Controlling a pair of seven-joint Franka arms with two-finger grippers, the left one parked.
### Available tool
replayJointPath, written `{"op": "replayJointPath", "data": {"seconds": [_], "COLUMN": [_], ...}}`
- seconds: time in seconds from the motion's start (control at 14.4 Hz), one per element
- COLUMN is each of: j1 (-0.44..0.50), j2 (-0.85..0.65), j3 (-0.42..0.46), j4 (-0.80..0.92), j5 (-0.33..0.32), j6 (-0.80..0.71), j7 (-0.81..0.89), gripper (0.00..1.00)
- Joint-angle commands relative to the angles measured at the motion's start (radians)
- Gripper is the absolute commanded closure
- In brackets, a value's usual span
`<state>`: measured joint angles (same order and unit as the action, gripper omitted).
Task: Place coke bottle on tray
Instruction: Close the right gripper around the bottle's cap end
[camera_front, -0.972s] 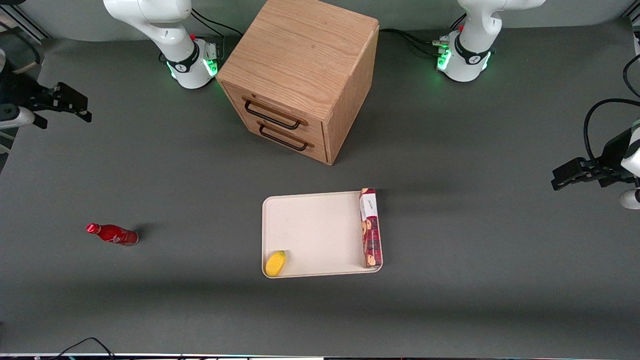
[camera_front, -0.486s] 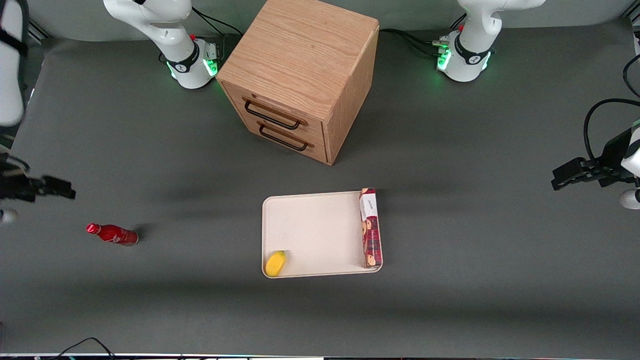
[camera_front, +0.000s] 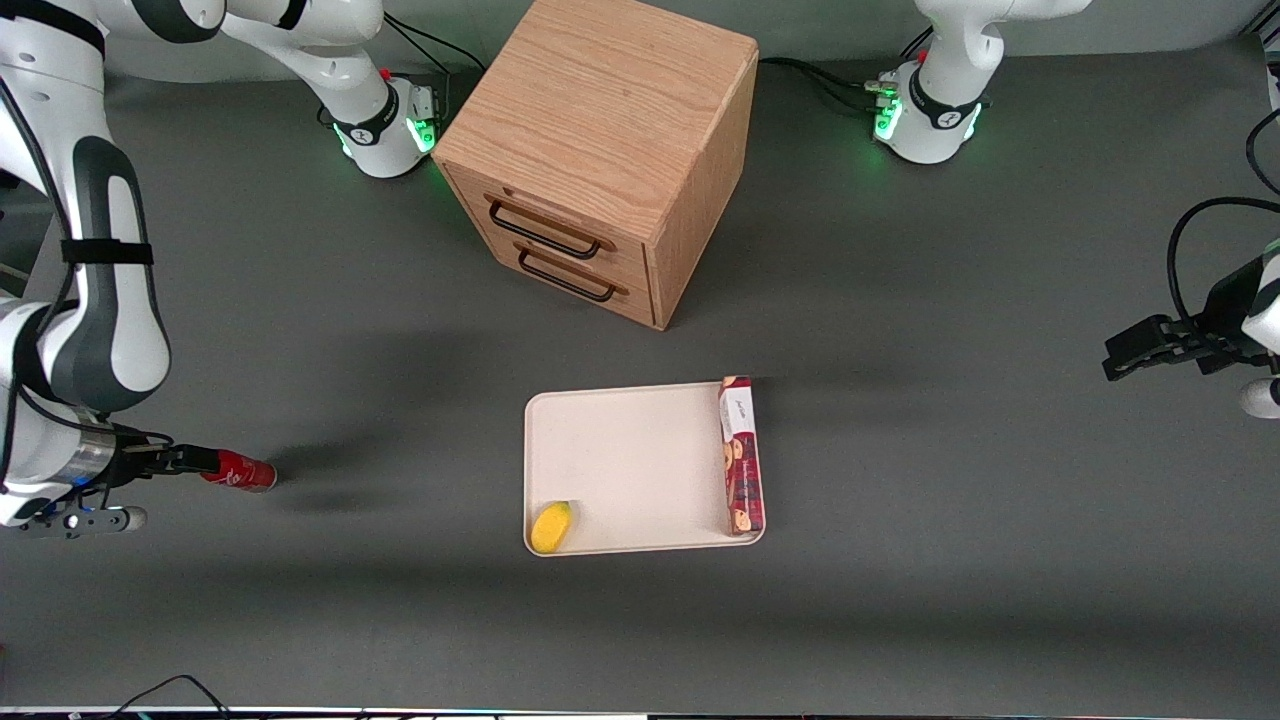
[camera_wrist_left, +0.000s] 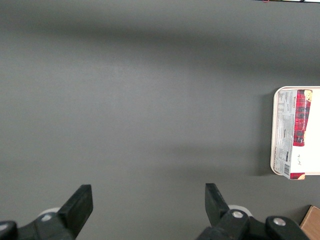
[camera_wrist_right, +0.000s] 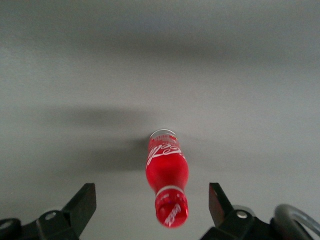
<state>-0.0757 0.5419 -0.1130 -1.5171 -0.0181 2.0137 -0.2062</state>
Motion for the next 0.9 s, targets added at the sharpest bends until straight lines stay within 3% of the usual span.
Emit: {"op": "replayJointPath", "data": {"seconds": [0.0, 0.21, 0.28, 0.35, 0.49, 0.56, 0.62, 0.83], "j1": [-0.007, -0.01, -0.009, -0.009, -0.007, -0.007, -0.007, -0.003], "j2": [-0.017, -0.026, -0.031, -0.034, -0.033, -0.036, -0.037, -0.052], "j3": [-0.008, -0.013, -0.014, -0.016, -0.017, -0.017, -0.017, -0.017], "j4": [-0.049, -0.107, -0.112, -0.113, -0.113, -0.112, -0.112, -0.11], "j5": [0.007, 0.007, 0.007, 0.006, 0.004, 0.004, 0.004, 0.0], "j6": [0.028, 0.066, 0.068, 0.066, 0.066, 0.066, 0.066, 0.056], "j7": [-0.025, -0.025, -0.025, -0.027, -0.057, -0.067, -0.068, -0.068], "gripper": [0.0, 0.01, 0.07, 0.21, 0.61, 0.74, 0.83, 0.92]}}
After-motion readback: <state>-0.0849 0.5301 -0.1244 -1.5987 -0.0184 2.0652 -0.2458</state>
